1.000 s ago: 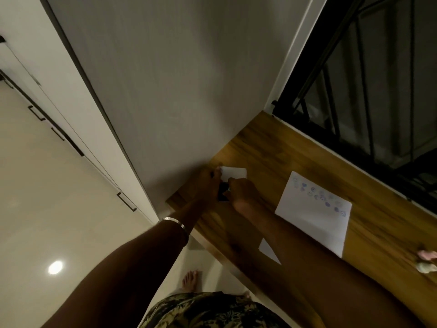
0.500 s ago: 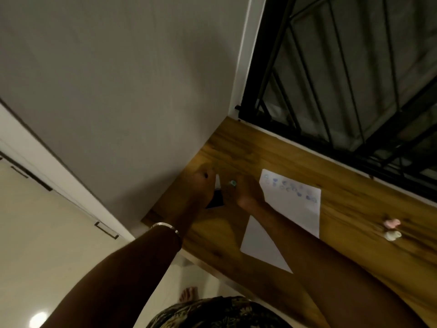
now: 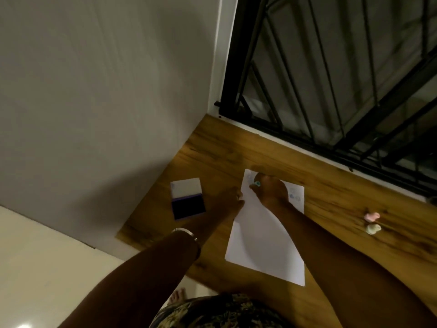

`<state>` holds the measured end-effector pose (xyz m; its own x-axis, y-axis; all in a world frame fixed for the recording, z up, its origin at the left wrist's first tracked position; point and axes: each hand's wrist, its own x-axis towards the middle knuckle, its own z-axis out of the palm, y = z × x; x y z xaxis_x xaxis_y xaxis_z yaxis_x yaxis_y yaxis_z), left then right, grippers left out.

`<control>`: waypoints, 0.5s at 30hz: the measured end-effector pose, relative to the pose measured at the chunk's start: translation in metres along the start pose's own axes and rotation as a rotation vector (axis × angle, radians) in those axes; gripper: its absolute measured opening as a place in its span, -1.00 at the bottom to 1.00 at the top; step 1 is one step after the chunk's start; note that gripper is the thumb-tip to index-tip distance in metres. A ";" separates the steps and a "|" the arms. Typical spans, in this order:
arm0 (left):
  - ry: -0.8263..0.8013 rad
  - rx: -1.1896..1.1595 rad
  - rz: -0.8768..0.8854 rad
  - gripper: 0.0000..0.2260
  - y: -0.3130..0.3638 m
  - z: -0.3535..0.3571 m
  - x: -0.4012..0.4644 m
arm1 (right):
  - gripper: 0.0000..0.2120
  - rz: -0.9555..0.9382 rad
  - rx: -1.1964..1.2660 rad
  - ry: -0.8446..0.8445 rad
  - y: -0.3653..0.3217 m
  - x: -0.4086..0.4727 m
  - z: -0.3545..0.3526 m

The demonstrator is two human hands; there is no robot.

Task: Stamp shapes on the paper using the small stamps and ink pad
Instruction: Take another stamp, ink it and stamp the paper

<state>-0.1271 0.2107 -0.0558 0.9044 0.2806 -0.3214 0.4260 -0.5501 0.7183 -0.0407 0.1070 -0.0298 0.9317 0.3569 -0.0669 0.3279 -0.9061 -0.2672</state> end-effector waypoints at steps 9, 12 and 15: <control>-0.066 0.330 0.122 -0.40 0.000 0.006 0.012 | -0.74 -0.109 -0.082 -0.092 0.001 0.011 0.007; -0.062 0.357 0.110 -0.41 0.002 0.007 0.015 | -0.70 -0.113 -0.089 -0.114 0.000 0.012 0.008; -0.052 0.361 0.077 -0.38 0.003 0.008 0.016 | -0.68 -0.121 -0.103 -0.140 -0.001 0.013 0.006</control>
<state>-0.1115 0.2073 -0.0641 0.9303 0.1923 -0.3125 0.3294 -0.8127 0.4806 -0.0296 0.1136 -0.0366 0.8563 0.4859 -0.1752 0.4567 -0.8707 -0.1826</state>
